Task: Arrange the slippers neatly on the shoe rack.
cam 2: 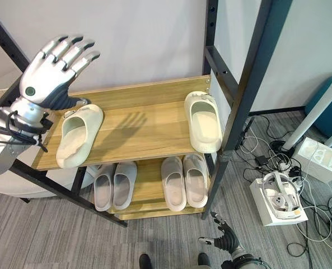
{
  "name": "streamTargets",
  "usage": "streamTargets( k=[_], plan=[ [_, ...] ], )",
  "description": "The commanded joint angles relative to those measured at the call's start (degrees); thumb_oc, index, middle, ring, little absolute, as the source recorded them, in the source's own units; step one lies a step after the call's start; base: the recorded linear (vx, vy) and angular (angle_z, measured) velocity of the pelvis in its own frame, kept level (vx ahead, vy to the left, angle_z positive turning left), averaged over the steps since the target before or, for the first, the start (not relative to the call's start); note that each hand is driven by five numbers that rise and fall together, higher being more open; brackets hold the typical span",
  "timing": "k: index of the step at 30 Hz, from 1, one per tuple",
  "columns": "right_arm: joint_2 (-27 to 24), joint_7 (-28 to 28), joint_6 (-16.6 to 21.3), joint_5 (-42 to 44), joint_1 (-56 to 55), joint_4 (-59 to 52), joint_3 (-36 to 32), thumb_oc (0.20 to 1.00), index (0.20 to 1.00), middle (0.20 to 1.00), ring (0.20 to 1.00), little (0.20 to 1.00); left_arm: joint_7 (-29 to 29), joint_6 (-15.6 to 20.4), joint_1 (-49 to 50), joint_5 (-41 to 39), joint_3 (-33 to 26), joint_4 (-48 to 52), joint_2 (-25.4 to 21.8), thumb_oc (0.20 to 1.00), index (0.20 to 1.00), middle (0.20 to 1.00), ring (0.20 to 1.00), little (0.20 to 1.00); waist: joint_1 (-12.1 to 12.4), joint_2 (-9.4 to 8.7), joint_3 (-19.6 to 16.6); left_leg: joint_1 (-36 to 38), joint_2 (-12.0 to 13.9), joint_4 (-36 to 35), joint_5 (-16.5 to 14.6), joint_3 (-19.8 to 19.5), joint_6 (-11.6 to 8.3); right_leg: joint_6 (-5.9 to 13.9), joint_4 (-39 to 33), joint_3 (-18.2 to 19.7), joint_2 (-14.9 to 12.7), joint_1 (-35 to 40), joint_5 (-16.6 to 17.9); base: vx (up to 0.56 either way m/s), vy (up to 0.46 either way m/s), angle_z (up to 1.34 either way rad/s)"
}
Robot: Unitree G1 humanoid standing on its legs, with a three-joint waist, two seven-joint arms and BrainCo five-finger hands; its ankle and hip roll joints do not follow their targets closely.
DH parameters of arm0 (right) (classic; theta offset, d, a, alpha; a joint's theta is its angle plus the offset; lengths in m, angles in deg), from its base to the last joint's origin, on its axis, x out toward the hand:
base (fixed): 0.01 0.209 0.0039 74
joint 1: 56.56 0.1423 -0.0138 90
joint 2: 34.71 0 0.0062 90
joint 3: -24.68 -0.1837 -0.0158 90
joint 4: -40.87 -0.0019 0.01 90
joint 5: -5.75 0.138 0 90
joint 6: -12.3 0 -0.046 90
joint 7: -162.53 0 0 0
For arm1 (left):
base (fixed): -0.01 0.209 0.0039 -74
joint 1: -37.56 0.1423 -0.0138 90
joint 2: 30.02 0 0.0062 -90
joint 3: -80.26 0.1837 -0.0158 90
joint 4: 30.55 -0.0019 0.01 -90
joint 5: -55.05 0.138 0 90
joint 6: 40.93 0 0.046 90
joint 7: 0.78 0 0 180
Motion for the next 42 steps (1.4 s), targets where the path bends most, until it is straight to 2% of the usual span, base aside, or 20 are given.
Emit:
streamTargets(
  k=[1,3,5,7,11,15,16,20,24,28,32,33,34,35,36,40,42],
  plan=[
    [0.21,-0.63,3.35,1.33,0.38,-5.09,-1.49,1.000,1.000,1.000,1.000,1.000,-1.89,-3.96,-1.25,1.46,-6.96,-2.76,-0.92,1.000,1.000,1.000,1.000,1.000,0.35,-2.82,-0.65,5.70,3.34,0.04,-7.30,0.16,-3.51,3.90,0.00,-1.76,-2.30,-1.26,-1.28,0.02,-0.012,-0.08],
    [1.15,-0.62,2.99,1.08,0.12,-4.96,-2.07,1.000,1.000,1.000,1.000,1.000,-1.65,-4.35,3.98,0.70,-11.45,-3.32,-0.10,1.000,1.000,1.000,1.000,1.000,0.90,-3.02,-0.66,5.88,3.35,0.04,-7.37,0.22,-3.51,3.78,0.00,-1.74,-2.26,-1.13,-1.40,0.01,-0.006,-0.02],
    [1.16,-0.60,2.88,0.89,0.08,-4.85,-2.03,1.000,1.000,1.000,1.000,1.000,-1.51,-4.36,6.07,0.66,-13.11,-3.20,0.23,1.000,1.000,1.000,1.000,1.000,0.81,-2.96,-0.66,5.93,3.36,0.04,-7.41,0.26,-3.51,3.76,0.00,-1.75,-2.26,-1.11,-1.42,0.00,0.000,0.00],
    [1.47,-0.56,2.53,0.41,-0.03,-4.73,-2.13,1.000,1.000,1.000,1.000,1.000,-0.91,-4.54,10.69,0.28,-15.88,-4.11,2.48,1.000,1.000,1.000,1.000,1.000,0.78,-2.88,-0.69,6.04,3.40,0.04,-7.47,0.27,-3.50,3.64,0.00,-1.59,-2.19,-1.02,-1.55,0.00,0.000,0.00],
    [1.38,-0.58,2.36,0.12,-0.03,-4.82,-2.27,1.000,1.000,1.000,1.000,1.000,-0.29,-4.80,11.41,0.08,-15.91,-5.84,3.48,1.000,1.000,1.000,1.000,1.000,0.62,-2.91,-0.69,6.03,3.44,0.04,-7.53,0.28,-3.47,3.58,0.00,-1.55,-2.14,-1.03,-1.58,0.01,0.003,0.02],
    [0.91,-0.80,2.22,-0.45,-0.31,-5.65,-2.41,1.000,1.000,1.000,1.000,1.000,0.36,-7.22,8.46,-0.26,-12.31,-13.91,5.39,1.000,1.000,1.000,1.000,1.000,-0.14,-3.34,-0.40,6.05,3.56,0.04,-7.65,0.74,-3.43,3.64,0.00,-1.14,-1.99,-1.32,-1.45,0.02,0.002,-0.08],
    [0.62,-0.93,2.04,-0.57,-0.32,-5.77,-2.12,1.000,1.000,1.000,1.000,1.000,0.68,-8.83,5.11,-0.34,-9.63,-18.10,6.43,1.000,1.000,1.000,1.000,1.000,-0.96,-3.54,-0.24,6.04,3.60,0.04,-7.68,1.02,-3.37,3.71,0.00,-0.71,-1.91,-1.62,-1.31,0.02,-0.003,-0.13],
    [0.45,-1.43,2.02,-0.56,-0.05,-5.73,-1.70,1.000,1.000,1.000,1.000,1.000,-0.33,-10.88,-2.10,-1.32,-4.52,-25.51,8.47,1.000,1.000,1.000,1.000,1.000,-2.19,-3.86,0.12,5.93,3.68,0.04,-7.81,1.92,-3.33,3.94,0.00,0.34,-1.84,-2.69,-0.90,0.02,-0.002,-0.11],
    [0.19,-1.65,2.13,-0.52,-0.36,-6.11,-1.65,1.000,1.000,1.000,1.000,1.000,-0.56,-12.37,-6.10,-1.09,-1.46,-29.54,8.74,1.000,1.000,1.000,1.000,1.000,-2.89,-3.73,0.26,5.92,3.77,0.04,-7.90,2.59,-3.30,4.07,0.02,1.11,-1.81,-3.46,-0.61,0.01,0.003,-0.18],
    [-0.13,-2.00,2.38,0.30,-0.38,-6.39,-1.56,1.000,1.000,1.000,1.000,1.000,-0.88,-14.40,-12.78,-0.89,3.96,-38.66,9.34,1.000,1.000,1.000,1.000,1.000,-4.21,-3.57,0.48,5.68,3.84,0.04,-7.88,3.30,-3.28,4.18,0.08,2.18,-1.62,-4.47,-0.33,0.01,0.001,-0.06],
    [-0.45,-2.28,2.71,1.42,-0.42,-6.61,-1.54,1.000,1.000,1.000,1.000,1.000,-0.09,-14.76,-20.62,-2.38,10.76,-48.20,8.64,1.000,1.000,1.000,1.000,1.000,-5.14,-3.41,0.58,5.41,4.02,0.04,-7.73,4.31,-3.28,4.38,0.18,3.00,-1.43,-5.66,-0.03,0.01,-0.006,-0.18],
    [-0.39,-2.28,2.70,1.43,-0.42,-6.61,-1.57,1.000,1.000,1.000,1.000,1.000,-0.15,-14.72,-20.83,-2.43,10.95,-48.36,8.68,0.809,0.809,0.809,0.809,0.809,-5.07,-3.45,0.59,5.40,4.02,0.04,-7.73,4.32,-3.28,4.38,0.19,3.00,-1.43,-5.68,-0.02,0.01,-0.016,-0.06],
    [-0.35,-2.10,2.83,1.99,-0.50,-6.76,-1.56,1.000,1.000,1.000,1.000,1.000,0.07,-14.58,-22.01,-3.22,11.84,-50.30,8.58,0.570,0.570,0.570,0.570,0.570,-5.24,-3.47,0.58,5.38,4.07,0.04,-7.73,4.50,-3.29,4.41,0.19,3.08,-1.36,-5.85,0.04,0.00,-0.009,-0.05],
    [-0.31,-2.10,2.82,2.00,-0.49,-6.76,-1.58,1.000,1.000,1.000,1.000,1.000,0.04,-14.55,-22.14,-3.26,11.96,-50.39,8.60,0.250,0.250,0.250,0.250,0.250,-5.20,-3.51,0.59,5.38,4.07,0.04,-7.73,4.51,-3.29,4.41,0.19,3.09,-1.35,-5.86,0.05,0.01,-0.018,-0.05],
    [-0.30,-2.15,2.96,2.24,-0.40,-6.96,-1.45,1.000,1.000,1.000,1.000,1.000,0.24,-14.21,-22.85,-3.73,12.66,-50.67,8.40,0.200,0.200,0.200,0.200,0.200,-5.26,-3.47,0.57,5.49,4.12,0.04,-7.74,4.55,-3.34,4.44,0.17,3.08,-1.31,-5.85,0.02,0.00,0.000,0.00],
    [-0.04,-2.09,2.92,2.39,-0.37,-6.88,-1.42,1.000,1.000,1.000,1.000,1.000,0.53,-13.42,-22.39,-4.25,12.54,-48.07,8.06,0.200,0.200,0.200,0.200,0.200,-5.07,-3.52,0.53,5.58,4.12,0.04,-7.71,4.33,-3.35,4.36,0.17,2.80,-1.24,-5.50,-0.11,0.00,-0.004,0.02],
    [0.05,-2.09,2.97,2.35,-0.15,-6.74,-1.42,1.000,1.000,1.000,1.000,1.000,0.20,-12.48,-20.94,-3.73,11.70,-42.06,8.20,0.200,0.200,0.200,0.200,0.200,-4.53,-3.69,0.48,5.66,4.12,0.04,-7.73,3.90,-3.30,4.13,0.15,2.38,-1.24,-5.02,-0.41,0.01,-0.007,0.11]
  ],
)
